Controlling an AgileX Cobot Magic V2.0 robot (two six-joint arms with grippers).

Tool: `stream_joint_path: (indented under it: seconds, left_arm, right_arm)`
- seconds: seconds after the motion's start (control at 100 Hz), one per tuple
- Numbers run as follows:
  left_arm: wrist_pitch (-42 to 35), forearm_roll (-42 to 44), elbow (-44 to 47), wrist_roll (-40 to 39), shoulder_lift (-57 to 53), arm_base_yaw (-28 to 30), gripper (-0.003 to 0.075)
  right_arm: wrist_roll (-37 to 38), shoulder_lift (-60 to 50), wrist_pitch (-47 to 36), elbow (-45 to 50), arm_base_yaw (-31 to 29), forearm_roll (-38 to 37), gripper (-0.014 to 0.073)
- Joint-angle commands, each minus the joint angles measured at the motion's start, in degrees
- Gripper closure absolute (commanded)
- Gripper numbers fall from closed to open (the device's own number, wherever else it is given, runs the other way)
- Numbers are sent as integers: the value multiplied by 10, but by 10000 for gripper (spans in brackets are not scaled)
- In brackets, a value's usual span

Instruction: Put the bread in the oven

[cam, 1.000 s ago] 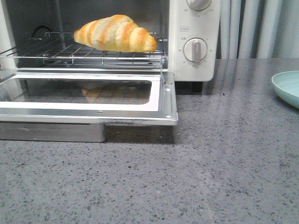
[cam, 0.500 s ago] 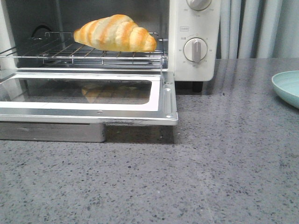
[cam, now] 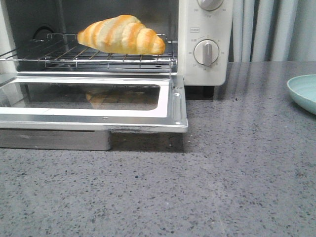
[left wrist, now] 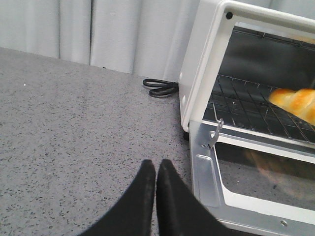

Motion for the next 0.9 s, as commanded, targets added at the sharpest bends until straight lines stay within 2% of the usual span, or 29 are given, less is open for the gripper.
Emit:
stream_joint_path:
  seconds: [0.0,0.38,0.45,0.55,0.65,0.89]
  left_arm:
    - [-44,0,-16,-1,-11,1,741]
    - [-43,-10,-5,-1,-11,1,741]
    - [-33,-16,0,43,-17,1,741]
    - [-29,-94,5,130,-17,1,741]
    - [-55,-123,25,187,-17,1,741]
    - [-150,-179,119,189,-17,1,741]
  right_arm:
    - [-7,-13,-16,6,0,-11,644]
    - [-7,-13,-16,6,0,-11,644]
    - [-7,-13,-16,6,0,-11,644]
    - [-7,-12,-16,6,0,-11,644]
    - [-7,-12,-16,6,0,-11,644]
    - [-7,-12,-16,6,0,-11,644]
